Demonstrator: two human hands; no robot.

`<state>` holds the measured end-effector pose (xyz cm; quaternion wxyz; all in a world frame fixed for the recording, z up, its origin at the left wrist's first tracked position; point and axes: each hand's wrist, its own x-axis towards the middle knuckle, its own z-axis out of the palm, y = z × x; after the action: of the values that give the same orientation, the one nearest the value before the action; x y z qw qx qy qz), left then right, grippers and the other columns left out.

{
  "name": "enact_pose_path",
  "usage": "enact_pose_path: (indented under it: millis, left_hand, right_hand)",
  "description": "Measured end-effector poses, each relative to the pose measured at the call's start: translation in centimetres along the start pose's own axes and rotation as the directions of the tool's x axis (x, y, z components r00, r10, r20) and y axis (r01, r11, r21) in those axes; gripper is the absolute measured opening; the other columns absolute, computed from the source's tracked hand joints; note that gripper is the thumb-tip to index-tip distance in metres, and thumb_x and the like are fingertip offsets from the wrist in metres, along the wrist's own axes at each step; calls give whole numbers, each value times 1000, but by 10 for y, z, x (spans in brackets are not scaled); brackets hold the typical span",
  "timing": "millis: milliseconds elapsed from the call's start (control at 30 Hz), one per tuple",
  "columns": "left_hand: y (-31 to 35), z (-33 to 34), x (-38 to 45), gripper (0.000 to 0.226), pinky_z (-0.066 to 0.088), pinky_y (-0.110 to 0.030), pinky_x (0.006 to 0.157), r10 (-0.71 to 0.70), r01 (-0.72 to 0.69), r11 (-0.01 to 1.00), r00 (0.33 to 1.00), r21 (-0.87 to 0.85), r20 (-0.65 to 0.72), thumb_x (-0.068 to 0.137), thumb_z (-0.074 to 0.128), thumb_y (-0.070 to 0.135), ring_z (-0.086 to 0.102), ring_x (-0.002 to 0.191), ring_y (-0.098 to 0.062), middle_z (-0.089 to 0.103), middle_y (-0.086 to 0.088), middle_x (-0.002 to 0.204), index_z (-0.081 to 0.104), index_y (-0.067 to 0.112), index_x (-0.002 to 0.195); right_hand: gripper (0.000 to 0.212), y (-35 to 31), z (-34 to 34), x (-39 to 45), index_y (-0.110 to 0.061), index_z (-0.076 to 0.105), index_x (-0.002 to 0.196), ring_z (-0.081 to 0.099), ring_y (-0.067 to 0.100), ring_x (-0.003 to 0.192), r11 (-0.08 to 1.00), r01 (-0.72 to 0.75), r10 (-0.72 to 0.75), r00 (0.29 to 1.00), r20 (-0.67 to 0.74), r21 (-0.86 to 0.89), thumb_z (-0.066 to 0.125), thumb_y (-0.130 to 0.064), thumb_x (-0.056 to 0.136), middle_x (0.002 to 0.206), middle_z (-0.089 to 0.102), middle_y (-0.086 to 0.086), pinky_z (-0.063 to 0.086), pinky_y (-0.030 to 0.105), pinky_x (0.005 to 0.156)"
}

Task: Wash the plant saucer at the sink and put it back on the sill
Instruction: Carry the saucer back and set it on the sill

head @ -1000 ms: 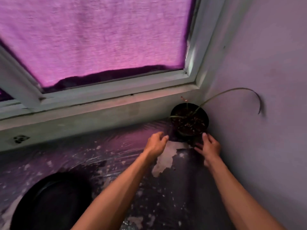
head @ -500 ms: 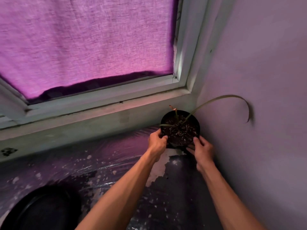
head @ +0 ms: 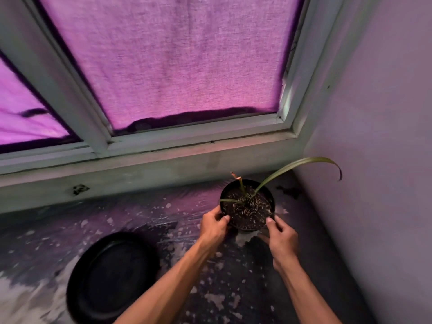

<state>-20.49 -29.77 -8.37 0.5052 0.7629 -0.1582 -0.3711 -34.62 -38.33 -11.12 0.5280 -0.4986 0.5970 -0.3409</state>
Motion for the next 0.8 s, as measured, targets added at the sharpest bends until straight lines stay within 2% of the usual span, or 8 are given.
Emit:
enact_pose_path:
  millis: [67, 200, 333, 500, 567, 633, 733, 800]
  left_hand:
    - [-5, -27, -16, 43, 46, -21, 88, 19, -19, 1000, 999, 21, -29, 93, 59, 3, 60, 104, -10, 62, 13, 109, 58, 15, 135]
    - [-20, -86, -43, 42, 48, -19, 87, 35, -31, 998, 996, 60, -76, 93, 61, 7, 63, 100, -9, 64, 13, 110, 60, 17, 133]
    - [-40, -149, -63, 41, 52, -35, 98, 27, -17, 998, 987, 63, -158, 90, 64, 12, 67, 105, -16, 72, 6, 114, 63, 24, 129]
    - [-72, -221, -84, 43, 51, -42, 100, 8, -11, 1000, 965, -13, -263, 90, 64, 8, 67, 108, -20, 72, -1, 116, 63, 21, 130]
    - [-86, -246, -92, 44, 50, -42, 101, -18, 2, 999, 949, -50, -314, 90, 64, 8, 66, 109, -21, 71, -2, 118, 61, 19, 133]
    - [-102, -268, -101, 45, 50, -42, 102, -50, 19, 995, 942, -98, -332, 92, 62, 5, 66, 109, -22, 70, -4, 121, 58, 15, 135]
    - [-123, -294, -111, 46, 50, -44, 102, -87, 47, 991, 940, -128, -329, 93, 60, 4, 65, 110, -24, 69, -5, 124, 56, 14, 137]
    - [-136, -308, -112, 47, 50, -45, 102, -113, 70, 988, 939, -141, -324, 92, 60, 2, 65, 112, -26, 68, -8, 125, 54, 12, 138]
  right_hand:
    - [38, -2, 11, -26, 2, 61, 123, 60, 15, 106, 1000, 13, -13, 1000, 21, -1, 66, -15, 90, 122, 65, 15, 46, 20, 88]
    - [38, -6, 39, -80, 2, 61, 124, 65, 21, 100, 999, 36, -33, 995, 93, -31, 65, -16, 90, 119, 67, 15, 51, 28, 87]
    - [40, -11, 73, -135, 3, 58, 125, 64, 28, 107, 990, 113, -100, 983, 154, -82, 65, -15, 91, 121, 65, 18, 51, 34, 93]
    - [37, -12, 120, -196, 6, 59, 123, 63, 29, 112, 988, 129, -102, 956, 273, -81, 65, -10, 90, 122, 63, 22, 47, 41, 102]
    - [38, -9, 136, -219, 4, 59, 124, 66, 24, 103, 988, 127, -93, 947, 306, -92, 65, -11, 90, 122, 64, 19, 52, 30, 94]
    - [36, 0, 152, -238, 2, 59, 125, 69, 15, 81, 994, 81, -49, 936, 348, -79, 63, -9, 91, 118, 67, 16, 57, 18, 70]
    - [38, 10, 173, -264, 0, 55, 130, 70, 26, 84, 998, -41, 61, 903, 425, -55, 58, -7, 94, 114, 68, 16, 61, 35, 65]
    - [38, 19, 184, -275, 1, 53, 131, 70, 28, 85, 995, -57, 85, 903, 422, -79, 57, -6, 94, 113, 68, 15, 61, 35, 62]
